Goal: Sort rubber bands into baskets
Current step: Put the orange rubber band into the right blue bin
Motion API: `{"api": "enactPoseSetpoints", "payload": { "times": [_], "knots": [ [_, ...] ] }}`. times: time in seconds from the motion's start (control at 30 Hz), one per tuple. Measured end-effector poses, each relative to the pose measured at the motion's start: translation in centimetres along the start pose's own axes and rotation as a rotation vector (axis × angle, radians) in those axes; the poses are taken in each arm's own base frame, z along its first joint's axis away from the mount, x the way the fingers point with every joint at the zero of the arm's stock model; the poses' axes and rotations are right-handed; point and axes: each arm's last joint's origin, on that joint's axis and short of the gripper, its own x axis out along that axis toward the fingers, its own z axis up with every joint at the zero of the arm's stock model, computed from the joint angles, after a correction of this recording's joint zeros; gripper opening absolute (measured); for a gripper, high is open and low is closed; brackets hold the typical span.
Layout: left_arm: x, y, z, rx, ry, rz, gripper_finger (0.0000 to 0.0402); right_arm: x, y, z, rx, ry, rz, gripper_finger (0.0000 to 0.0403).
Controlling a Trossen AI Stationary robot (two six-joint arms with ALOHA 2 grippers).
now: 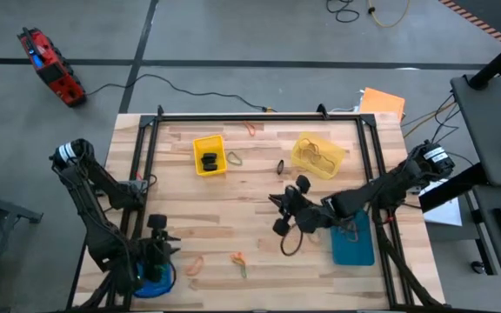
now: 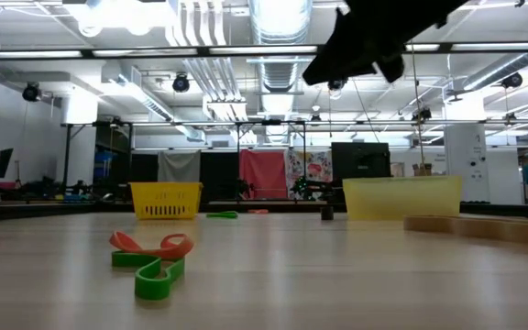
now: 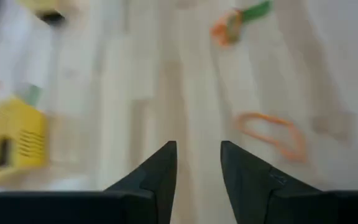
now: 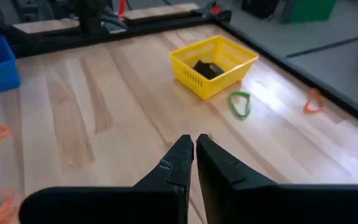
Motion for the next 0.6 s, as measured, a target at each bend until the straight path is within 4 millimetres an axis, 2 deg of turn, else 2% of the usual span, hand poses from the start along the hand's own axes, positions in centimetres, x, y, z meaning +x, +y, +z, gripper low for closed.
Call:
{"api": "enactPoseSetpoints", "payload": {
  "times": [0.2, 0.4, 0.6],
  "knots": [
    [0.6, 1.1, -1.0, 0.032, -0.080, 0.079, 0.0081, 2.7, -2.6, 2.0, 0.083, 0.052, 0.031, 0.0018],
    [0.6, 1.9, -1.6, -0.006, -0.157, 0.027, 0.0056, 5.0, -6.0, 4.3, 0.115, 0.066, -0.012, 0.0018],
    [0.9, 2.6, -1.6, 0.016, -0.261, -0.046, 0.0038, 6.8, -10.3, 6.4, 0.140, 0.125, -0.102, 0.0018]
  ]
}}
